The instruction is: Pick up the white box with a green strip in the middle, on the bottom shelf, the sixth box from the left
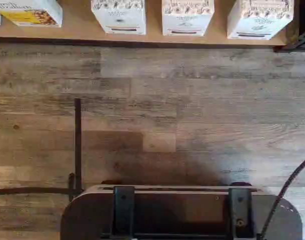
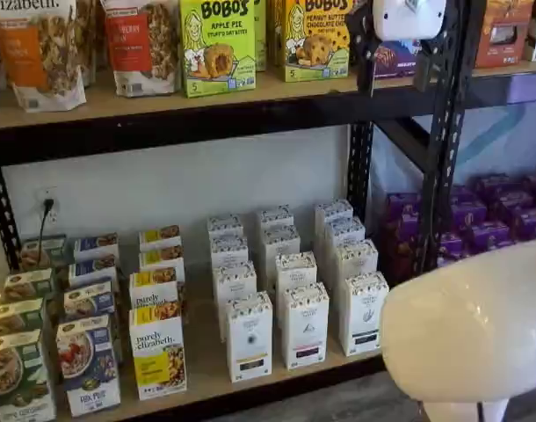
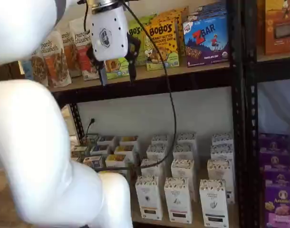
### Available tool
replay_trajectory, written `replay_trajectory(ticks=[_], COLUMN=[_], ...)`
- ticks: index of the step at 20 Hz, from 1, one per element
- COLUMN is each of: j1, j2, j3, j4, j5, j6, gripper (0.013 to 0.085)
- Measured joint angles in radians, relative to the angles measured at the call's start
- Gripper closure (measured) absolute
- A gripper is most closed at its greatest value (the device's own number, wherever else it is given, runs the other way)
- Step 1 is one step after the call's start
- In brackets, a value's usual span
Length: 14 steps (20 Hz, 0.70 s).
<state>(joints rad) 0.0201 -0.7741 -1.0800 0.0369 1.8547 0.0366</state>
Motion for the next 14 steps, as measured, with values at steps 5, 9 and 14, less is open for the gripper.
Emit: replay_trajectory(ticks=[5, 9, 14], j1=[0.119, 0.085, -0.001], j2=[-0.011, -0.017, -0.035], j3=[0.013, 0.030, 0.106], j4=[-0.179, -0.159, -0.106], j5=[-0.019, -0.046, -0.136], j6=[0.072, 0.049, -0.017], gripper=[0.0130, 0.0130, 0.0130])
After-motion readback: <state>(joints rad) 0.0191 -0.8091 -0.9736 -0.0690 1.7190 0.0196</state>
